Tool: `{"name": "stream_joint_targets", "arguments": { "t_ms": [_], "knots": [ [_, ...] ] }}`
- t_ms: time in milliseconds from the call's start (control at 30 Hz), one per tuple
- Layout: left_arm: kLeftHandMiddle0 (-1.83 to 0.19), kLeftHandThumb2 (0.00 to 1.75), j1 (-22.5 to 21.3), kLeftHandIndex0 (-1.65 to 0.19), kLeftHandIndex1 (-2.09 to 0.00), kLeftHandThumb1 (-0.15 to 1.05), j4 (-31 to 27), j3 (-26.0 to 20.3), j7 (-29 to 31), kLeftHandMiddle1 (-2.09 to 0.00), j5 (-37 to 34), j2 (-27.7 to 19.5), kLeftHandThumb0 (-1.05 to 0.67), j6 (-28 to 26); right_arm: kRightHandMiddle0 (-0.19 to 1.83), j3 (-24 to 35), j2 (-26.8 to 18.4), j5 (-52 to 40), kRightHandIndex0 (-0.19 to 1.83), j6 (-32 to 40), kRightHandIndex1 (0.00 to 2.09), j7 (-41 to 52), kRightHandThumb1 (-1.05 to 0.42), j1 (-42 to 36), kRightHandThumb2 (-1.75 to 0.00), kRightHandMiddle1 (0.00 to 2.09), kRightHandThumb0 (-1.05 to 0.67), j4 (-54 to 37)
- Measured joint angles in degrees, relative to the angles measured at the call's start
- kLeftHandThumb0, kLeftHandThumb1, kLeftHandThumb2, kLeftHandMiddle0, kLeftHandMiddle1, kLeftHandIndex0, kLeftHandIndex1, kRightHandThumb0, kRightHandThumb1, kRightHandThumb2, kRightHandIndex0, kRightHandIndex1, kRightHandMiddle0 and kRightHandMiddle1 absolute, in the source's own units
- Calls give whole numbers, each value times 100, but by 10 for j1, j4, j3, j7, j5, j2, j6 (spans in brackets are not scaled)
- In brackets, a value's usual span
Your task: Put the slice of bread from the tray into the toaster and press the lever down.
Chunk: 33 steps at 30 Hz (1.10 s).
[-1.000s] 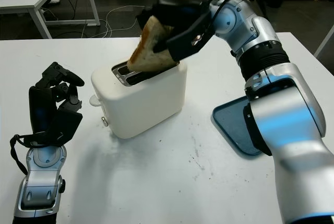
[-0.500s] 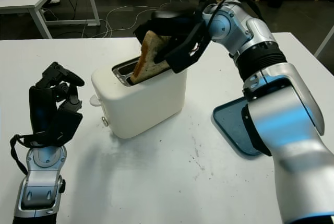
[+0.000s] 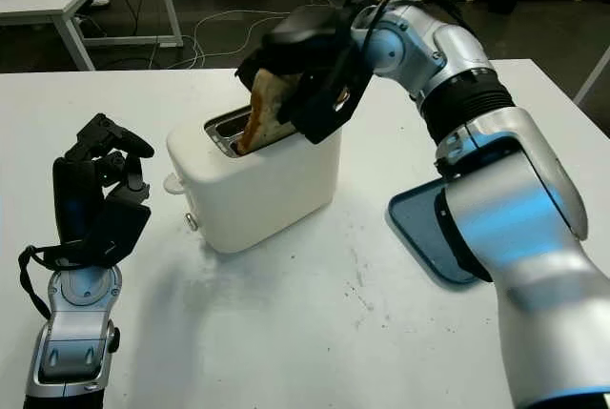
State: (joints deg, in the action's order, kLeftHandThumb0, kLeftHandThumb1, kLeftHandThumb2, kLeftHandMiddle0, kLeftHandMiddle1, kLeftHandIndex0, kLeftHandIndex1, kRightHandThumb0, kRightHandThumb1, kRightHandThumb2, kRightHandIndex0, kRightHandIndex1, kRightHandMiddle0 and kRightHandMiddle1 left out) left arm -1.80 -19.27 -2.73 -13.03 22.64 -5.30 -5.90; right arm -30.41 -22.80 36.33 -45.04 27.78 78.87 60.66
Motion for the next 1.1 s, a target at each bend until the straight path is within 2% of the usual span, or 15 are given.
{"name": "stream_joint_targets", "arguments": {
  "t_ms": [100,133,167,200,267,333,467,733,933,1000,1100],
  "knots": [
    [-99,74,0,-54,-175,92,0,1,0,-175,1,2,10,0,80,0,5,4,111,-2,175,-23,-92,0,-29,170,-65,2],
    [-99,74,0,-54,-175,92,0,1,0,-175,0,3,10,0,69,0,5,4,84,-2,167,-24,-92,0,-21,152,-78,2],
    [-99,74,1,-54,-175,92,0,1,0,-175,0,3,10,0,61,0,5,4,63,-2,141,-21,-92,0,-17,124,-85,2],
    [-99,74,1,-54,-175,92,0,1,0,-175,0,3,10,0,53,-2,5,4,42,-2,110,-16,-92,1,-14,84,-92,2],
    [-99,74,1,-54,-175,92,0,0,0,-175,-1,4,10,0,47,-11,4,9,22,-2,89,2,-92,4,-8,47,-98,2],
    [-100,74,1,-54,-175,92,0,1,0,-175,-1,4,10,0,38,-17,4,13,6,-3,73,13,-88,6,-2,25,-98,1],
    [-100,74,1,-54,-175,92,0,0,0,-175,-1,4,10,0,26,-19,1,14,0,-3,37,21,-83,12,0,14,-97,-7],
    [-99,74,1,-55,-175,92,0,0,0,-175,-1,4,10,0,17,-18,-8,14,0,-3,19,21,-81,19,0,9,-95,-16],
    [-98,73,1,-53,-175,92,0,0,0,-175,-1,4,10,0,16,-3,-13,11,0,-3,25,18,-80,20,0,11,-88,-17],
    [-98,73,1,-53,-175,92,0,0,0,-175,-1,4,11,0,21,13,-17,1,0,-2,41,14,-78,20,0,13,-81,-20],
    [-98,73,1,-52,-175,92,0,0,0,-175,-1,4,10,0,36,57,-25,-30,7,-2,70,-26,-83,14,-1,14,-65,-30]
  ]
}}
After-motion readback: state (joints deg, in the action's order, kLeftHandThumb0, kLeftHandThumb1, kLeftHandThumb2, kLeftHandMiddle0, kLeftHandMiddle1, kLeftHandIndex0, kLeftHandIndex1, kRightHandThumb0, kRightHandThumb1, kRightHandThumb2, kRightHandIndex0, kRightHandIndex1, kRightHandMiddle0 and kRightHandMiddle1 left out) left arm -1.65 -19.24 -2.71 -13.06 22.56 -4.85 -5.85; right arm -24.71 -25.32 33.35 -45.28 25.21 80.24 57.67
